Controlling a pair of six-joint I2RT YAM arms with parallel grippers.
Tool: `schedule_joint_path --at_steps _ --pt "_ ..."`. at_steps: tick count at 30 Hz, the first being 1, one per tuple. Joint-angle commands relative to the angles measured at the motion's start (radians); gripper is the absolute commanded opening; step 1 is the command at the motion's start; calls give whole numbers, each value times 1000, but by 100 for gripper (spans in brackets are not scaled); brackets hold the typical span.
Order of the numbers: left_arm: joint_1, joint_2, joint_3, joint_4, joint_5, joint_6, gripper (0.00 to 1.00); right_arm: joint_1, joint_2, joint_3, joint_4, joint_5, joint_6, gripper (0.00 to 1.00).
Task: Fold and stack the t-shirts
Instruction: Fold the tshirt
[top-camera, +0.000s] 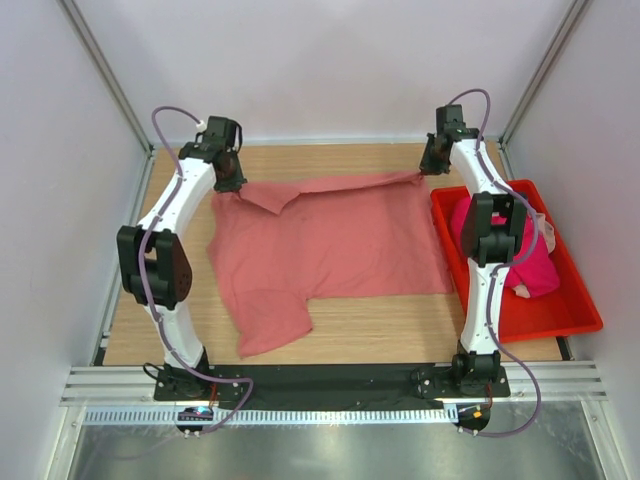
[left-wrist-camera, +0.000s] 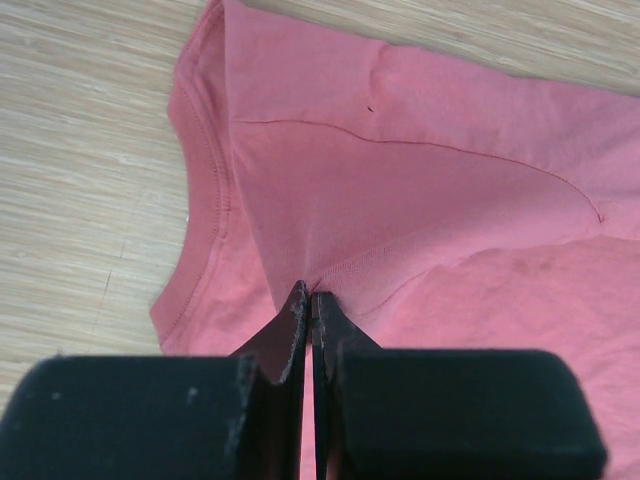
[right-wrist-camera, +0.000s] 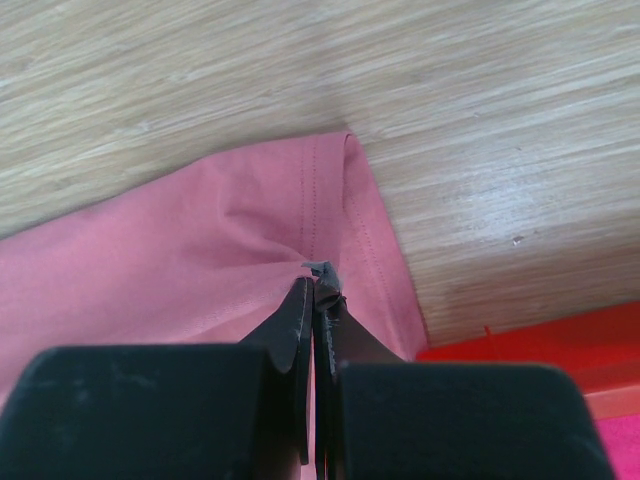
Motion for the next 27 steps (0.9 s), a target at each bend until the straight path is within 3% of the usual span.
schedule_joint_path --at_steps 1,27 --pt "15 -57 -6 -45 25 11 0 1 -71 22 -24 30 0 1" --pt "15 -5 -105 -59 74 -11 0 -4 -47 42 -62 23 -27 1"
